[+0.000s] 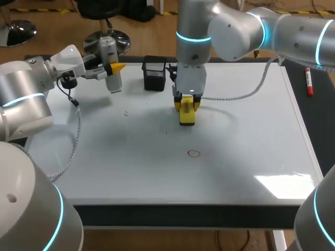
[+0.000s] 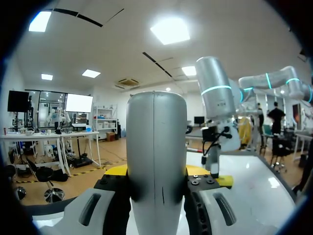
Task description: Pick up the inspection probe, press it on each red-marked spot on the whiteboard one by one, put down the probe, pick up the eraser, and wipe off all the red marks.
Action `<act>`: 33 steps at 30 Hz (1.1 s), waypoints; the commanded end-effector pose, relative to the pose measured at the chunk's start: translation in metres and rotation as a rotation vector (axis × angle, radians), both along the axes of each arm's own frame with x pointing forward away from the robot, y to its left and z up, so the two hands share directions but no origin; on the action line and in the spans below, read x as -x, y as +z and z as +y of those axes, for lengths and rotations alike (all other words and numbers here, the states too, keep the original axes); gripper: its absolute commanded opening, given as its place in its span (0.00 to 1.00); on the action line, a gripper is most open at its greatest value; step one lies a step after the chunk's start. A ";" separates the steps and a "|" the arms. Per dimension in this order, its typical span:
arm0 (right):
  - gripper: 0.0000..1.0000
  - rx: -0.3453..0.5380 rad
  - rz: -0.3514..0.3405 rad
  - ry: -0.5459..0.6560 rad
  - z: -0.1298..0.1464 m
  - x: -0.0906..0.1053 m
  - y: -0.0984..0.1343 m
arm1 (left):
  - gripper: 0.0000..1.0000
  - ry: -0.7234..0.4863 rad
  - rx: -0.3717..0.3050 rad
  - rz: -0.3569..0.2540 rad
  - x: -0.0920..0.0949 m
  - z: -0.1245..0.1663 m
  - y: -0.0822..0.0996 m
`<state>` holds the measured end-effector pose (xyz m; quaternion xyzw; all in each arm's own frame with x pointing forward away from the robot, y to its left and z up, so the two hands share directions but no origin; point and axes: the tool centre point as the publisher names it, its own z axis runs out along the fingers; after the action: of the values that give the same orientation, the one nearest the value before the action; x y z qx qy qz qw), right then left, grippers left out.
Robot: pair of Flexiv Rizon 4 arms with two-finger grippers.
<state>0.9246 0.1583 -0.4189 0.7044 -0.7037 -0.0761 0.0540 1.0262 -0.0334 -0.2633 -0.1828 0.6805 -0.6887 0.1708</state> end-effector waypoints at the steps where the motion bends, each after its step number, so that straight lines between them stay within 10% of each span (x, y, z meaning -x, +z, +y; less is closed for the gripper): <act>1: 0.00 0.003 0.010 0.001 0.000 -0.002 -0.007 | 0.00 0.004 0.001 -0.003 0.000 -0.001 0.000; 33: 0.00 0.107 0.129 -0.134 -0.073 0.025 -0.086 | 0.00 0.004 0.001 -0.003 0.000 -0.001 0.000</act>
<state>0.9139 0.1028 -0.4340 0.6478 -0.7450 -0.0879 0.1327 1.0262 -0.0334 -0.2634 -0.1829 0.6804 -0.6887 0.1709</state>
